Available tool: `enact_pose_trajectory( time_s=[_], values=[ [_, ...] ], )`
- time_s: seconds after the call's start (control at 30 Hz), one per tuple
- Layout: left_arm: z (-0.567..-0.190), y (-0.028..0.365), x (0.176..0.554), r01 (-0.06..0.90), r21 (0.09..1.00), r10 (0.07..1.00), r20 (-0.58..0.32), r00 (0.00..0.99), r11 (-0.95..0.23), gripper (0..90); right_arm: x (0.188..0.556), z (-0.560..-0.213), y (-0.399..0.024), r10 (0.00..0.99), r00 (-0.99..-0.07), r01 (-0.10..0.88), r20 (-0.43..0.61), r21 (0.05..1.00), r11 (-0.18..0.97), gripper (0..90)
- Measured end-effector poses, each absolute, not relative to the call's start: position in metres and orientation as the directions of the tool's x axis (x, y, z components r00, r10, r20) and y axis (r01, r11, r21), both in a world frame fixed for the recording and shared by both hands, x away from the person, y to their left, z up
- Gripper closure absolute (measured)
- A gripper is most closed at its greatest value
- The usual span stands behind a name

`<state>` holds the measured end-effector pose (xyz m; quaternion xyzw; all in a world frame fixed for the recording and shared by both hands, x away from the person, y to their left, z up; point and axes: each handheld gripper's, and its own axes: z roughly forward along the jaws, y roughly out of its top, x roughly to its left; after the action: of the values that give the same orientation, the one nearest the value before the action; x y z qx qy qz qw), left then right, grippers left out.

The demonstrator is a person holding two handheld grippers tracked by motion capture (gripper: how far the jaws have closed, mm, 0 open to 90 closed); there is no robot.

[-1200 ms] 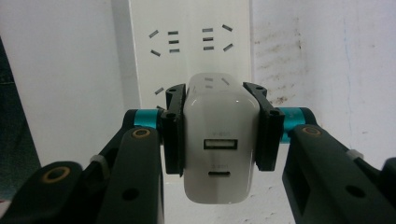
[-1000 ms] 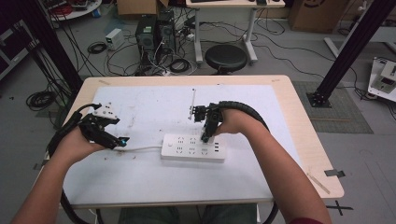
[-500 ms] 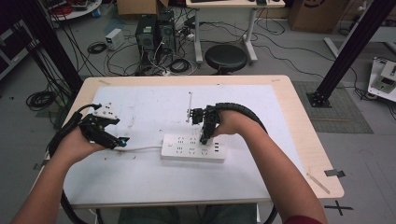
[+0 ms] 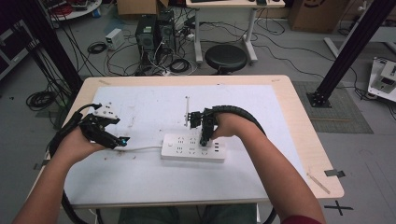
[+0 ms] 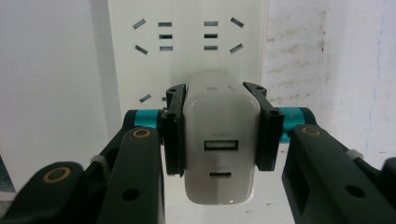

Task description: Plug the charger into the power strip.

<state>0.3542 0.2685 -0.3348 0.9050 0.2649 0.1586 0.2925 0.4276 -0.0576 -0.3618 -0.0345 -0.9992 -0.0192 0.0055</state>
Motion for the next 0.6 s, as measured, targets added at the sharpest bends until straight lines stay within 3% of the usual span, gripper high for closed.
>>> enact_pose_trajectory(
  time_s=[0.2,0.6],
  values=[
    [-0.3327,0.2708,0.3547,0.387,0.615,0.578,0.14,0.804,-0.687,18.8,0.4241,-0.3658,-0.0488,0.05,-0.999,0.05,-0.009,-0.005,0.999,64.0],
    [-0.3358,0.2665,0.3532,0.382,0.61,0.567,0.137,0.812,-0.694,18.8,0.4257,-0.3658,-0.0529,0.064,-0.998,0.064,-0.003,0.022,0.998,63.7]
  ],
)
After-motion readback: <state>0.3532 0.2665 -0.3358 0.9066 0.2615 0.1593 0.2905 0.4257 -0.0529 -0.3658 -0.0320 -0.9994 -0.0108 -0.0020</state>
